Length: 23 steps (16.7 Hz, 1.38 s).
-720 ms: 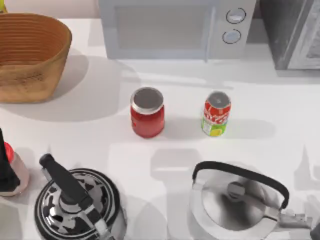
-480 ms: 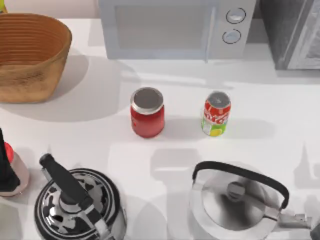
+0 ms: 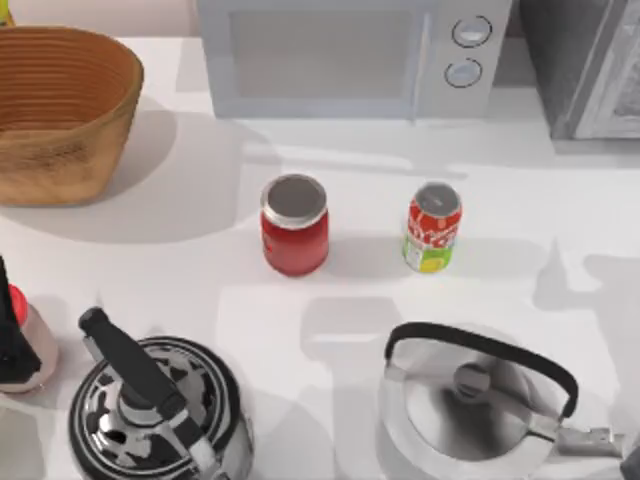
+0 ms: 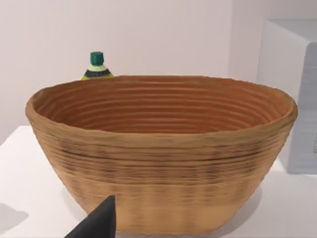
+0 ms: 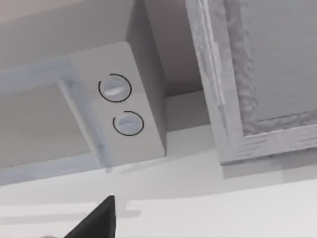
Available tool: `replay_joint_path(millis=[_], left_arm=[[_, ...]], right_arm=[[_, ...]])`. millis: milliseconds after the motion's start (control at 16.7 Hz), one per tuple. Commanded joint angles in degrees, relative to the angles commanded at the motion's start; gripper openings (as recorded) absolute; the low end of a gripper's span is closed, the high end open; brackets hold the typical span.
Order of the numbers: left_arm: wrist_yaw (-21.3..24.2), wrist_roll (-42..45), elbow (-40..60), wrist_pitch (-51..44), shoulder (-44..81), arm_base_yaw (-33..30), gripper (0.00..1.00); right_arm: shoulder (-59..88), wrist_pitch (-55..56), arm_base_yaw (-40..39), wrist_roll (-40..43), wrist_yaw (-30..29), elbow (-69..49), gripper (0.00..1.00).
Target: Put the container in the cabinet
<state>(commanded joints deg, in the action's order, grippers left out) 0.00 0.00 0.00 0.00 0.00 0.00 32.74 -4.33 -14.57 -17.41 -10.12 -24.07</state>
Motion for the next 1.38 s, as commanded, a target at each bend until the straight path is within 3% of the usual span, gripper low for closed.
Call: replay_joint_path(millis=[420, 660, 960, 1380], left_arm=[[0.0, 0.0, 0.0, 0.0, 0.0, 0.0, 1.0], [0.0, 0.0, 0.0, 0.0, 0.0, 0.0, 1.0], [0.0, 0.0, 0.0, 0.0, 0.0, 0.0, 1.0], [0.0, 0.0, 0.0, 0.0, 0.0, 0.0, 1.0]], right_arm=[[44.89, -1.66, -16.69, -12.08, -8.42, -22.68, 1.0], [62.32, -2.46, -22.54, -14.77, -13.95, -29.77, 1.0], [71.35, -2.76, -26.09, -15.44, -17.75, -33.32, 1.0], [72.47, -1.86, -25.62, -14.93, -17.53, -33.72, 1.0]])
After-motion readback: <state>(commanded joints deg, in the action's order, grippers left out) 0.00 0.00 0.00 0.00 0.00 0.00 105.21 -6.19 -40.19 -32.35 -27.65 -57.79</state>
